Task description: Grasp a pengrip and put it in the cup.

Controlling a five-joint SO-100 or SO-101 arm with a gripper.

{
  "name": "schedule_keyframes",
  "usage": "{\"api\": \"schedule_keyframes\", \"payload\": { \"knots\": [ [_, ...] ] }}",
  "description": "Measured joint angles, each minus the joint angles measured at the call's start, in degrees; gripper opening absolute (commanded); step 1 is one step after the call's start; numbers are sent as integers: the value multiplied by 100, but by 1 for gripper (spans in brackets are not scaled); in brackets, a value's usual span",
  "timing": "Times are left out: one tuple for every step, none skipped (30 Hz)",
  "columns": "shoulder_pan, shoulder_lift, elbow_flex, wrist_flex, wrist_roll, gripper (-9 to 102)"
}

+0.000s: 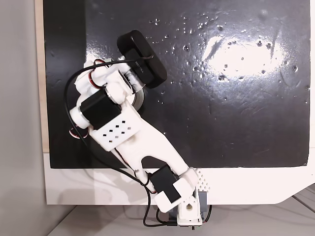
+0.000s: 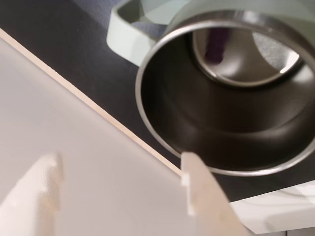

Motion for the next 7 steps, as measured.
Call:
{"api": "schedule_keyframes", "payload": {
  "knots": [
    [9, 0, 0, 0, -9, 30],
    [9, 0, 0, 0, -18, 30],
    [9, 0, 0, 0, -26, 30],
    [9, 0, 0, 0, -26, 30],
    [9, 0, 0, 0, -26, 30],
    [9, 0, 0, 0, -26, 30],
    [9, 0, 0, 0, -26, 30]
  ]
}}
